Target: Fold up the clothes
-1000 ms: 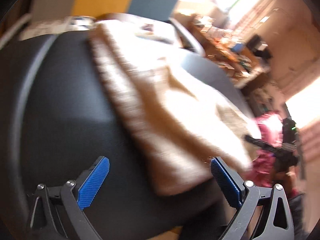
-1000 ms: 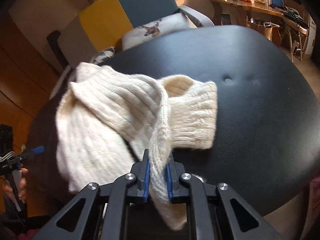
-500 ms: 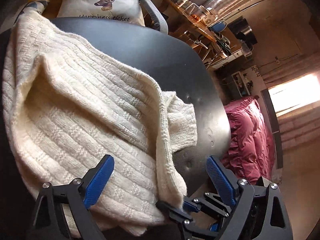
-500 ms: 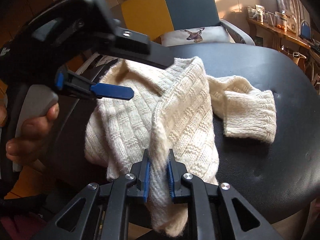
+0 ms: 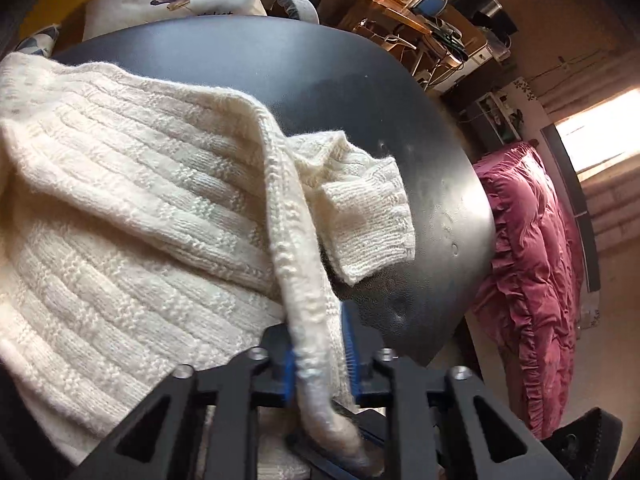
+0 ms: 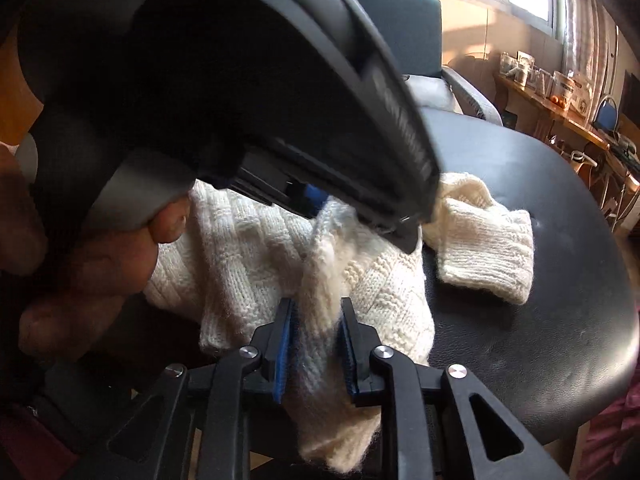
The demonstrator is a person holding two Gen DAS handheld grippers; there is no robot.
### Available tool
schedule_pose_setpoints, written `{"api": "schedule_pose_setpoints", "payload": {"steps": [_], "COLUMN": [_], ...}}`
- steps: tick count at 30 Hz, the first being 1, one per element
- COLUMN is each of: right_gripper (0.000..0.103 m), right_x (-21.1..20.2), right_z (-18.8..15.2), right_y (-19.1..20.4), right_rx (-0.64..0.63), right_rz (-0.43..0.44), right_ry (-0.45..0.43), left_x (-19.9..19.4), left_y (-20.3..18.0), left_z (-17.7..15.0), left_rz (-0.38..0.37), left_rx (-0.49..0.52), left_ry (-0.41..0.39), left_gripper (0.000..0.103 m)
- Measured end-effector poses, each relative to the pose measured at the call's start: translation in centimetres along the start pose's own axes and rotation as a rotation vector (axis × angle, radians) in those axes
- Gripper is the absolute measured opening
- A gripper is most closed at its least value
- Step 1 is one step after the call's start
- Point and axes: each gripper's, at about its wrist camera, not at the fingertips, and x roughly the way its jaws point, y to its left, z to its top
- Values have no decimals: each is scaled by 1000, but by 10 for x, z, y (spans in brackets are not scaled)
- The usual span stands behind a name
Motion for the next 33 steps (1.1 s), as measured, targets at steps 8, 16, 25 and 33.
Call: {"api": "schedule_pose_setpoints", "payload": {"steps": [8,16,25,33], "right_gripper": [25,29,29,29], "right_x": [-7,-15,-6,25], "right_z": [3,8,19,40], "right_y": [27,54,104,122], "right_rx": [-148,-295,-302,-285], "right_rz": [-165,-242,-198,-151], "right_ry": [-30,-18,2,21], "left_x": [-38,-116,-199,-235], "left_y": [16,59,154,234], "left_z": [-18,-46,-101,-171], "left_rz": [3,64,456,735], "left_rx": [-9,-22,-45,-210], "left_ry": [-123,-300,-440,-468], "left_gripper": [6,7,7,7]}}
